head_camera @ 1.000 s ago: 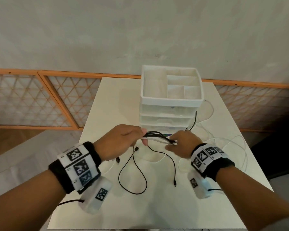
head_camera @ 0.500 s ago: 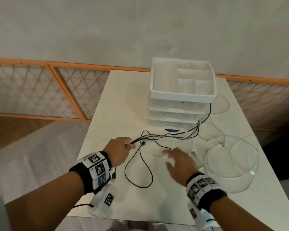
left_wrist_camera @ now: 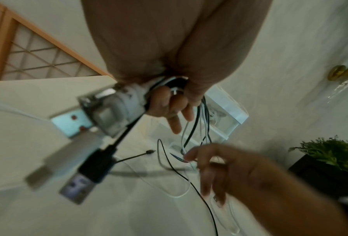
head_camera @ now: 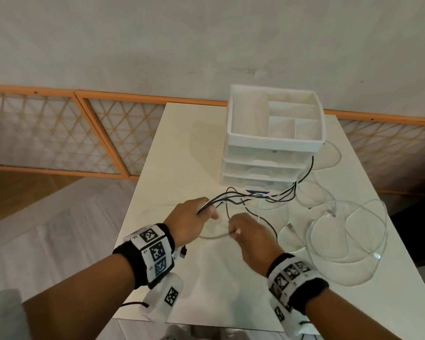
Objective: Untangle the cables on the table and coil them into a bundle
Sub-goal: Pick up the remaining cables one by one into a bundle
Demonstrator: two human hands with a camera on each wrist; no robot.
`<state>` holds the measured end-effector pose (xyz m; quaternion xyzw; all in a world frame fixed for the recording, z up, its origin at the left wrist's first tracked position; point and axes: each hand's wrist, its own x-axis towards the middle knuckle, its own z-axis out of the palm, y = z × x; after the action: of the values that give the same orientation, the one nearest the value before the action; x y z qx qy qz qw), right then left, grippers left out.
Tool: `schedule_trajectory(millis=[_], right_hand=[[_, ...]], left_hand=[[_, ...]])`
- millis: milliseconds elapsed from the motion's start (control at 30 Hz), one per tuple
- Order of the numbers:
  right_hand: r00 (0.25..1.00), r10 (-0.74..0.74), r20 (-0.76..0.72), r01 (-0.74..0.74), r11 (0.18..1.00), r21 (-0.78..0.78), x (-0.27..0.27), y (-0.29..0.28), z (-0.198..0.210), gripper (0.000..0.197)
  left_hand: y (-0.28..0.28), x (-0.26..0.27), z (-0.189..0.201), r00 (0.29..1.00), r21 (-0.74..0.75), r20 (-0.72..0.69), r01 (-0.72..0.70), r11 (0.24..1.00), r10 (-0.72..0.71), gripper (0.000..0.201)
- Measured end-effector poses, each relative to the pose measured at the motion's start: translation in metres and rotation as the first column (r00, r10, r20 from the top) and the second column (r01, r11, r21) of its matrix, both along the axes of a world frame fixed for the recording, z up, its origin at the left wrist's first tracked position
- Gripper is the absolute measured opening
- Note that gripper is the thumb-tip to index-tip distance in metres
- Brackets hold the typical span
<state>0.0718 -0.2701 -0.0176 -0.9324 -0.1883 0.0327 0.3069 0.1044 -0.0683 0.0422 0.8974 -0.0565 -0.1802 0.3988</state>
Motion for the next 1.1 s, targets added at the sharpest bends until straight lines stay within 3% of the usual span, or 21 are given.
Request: schedule_trajectory(millis=[67, 200, 467, 600, 700, 767, 833, 900, 967, 1033, 1100], right_hand=[[0.989, -0.114, 0.089, 0.095, 0.977, 0.192, 0.016, -0.004, 0.035, 0.018], [0.947, -0.291, 0.133, 0.216, 0.887, 0.407, 0.039, -0.021, 0.101, 0.014], [0.847, -0.496, 0.192, 0.306, 0.75, 0.587, 0.048, -0.059, 0.161, 0.019], [0.782, -0.591, 0.199, 0.443, 0.751, 0.489, 0.049, -0.087, 0.145, 0.016], [0.712, -0.695, 0.095, 0.674, 0.716, 0.18, 0.05, -0.124, 0.105, 0.007], [0.672, -0.74, -0.002, 0.74, 0.672, -0.011, 0.043, -0.141, 0.076, 0.008], [0.632, -0.773, -0.057, 0.769, 0.634, -0.084, 0.038, -0.149, 0.059, 0.008], [0.569, -0.807, -0.159, 0.808, 0.584, -0.078, 0.042, -0.149, 0.061, 0.019], [0.531, -0.788, -0.312, 0.844, 0.526, 0.11, 0.056, -0.146, 0.075, 0.023], [0.583, -0.721, -0.374, 0.804, 0.442, 0.398, 0.072, -0.143, 0.099, 0.022], [0.661, -0.683, -0.312, 0.711, 0.437, 0.55, 0.088, -0.146, 0.128, 0.021]], left_hand=[[-0.007, 0.002, 0.002, 1.0, -0.121, -0.003, -0.005, 0.993, 0.005, 0.031], [-0.015, 0.012, 0.011, 0.996, -0.269, -0.015, -0.092, 0.959, 0.091, 0.034], [-0.021, 0.024, 0.027, 0.99, -0.392, -0.073, -0.139, 0.909, 0.12, 0.033], [-0.022, 0.027, 0.041, 0.978, -0.467, -0.122, -0.207, 0.86, 0.169, 0.036], [-0.016, 0.033, 0.061, 0.979, -0.483, -0.061, -0.2, 0.852, 0.196, 0.041], [-0.011, 0.037, 0.073, 0.978, -0.534, -0.015, -0.182, 0.826, 0.206, 0.041], [-0.007, 0.039, 0.077, 0.973, -0.576, -0.008, -0.194, 0.794, 0.231, 0.039], [-0.009, 0.041, 0.073, 0.963, -0.504, 0.034, -0.213, 0.837, 0.266, 0.043], [-0.014, 0.041, 0.065, 0.959, -0.341, 0.093, -0.222, 0.913, 0.268, 0.049], [-0.015, 0.041, 0.057, 0.963, -0.176, 0.096, -0.234, 0.956, 0.253, 0.053], [-0.012, 0.041, 0.051, 0.967, -0.077, 0.068, -0.239, 0.968, 0.244, 0.056]])
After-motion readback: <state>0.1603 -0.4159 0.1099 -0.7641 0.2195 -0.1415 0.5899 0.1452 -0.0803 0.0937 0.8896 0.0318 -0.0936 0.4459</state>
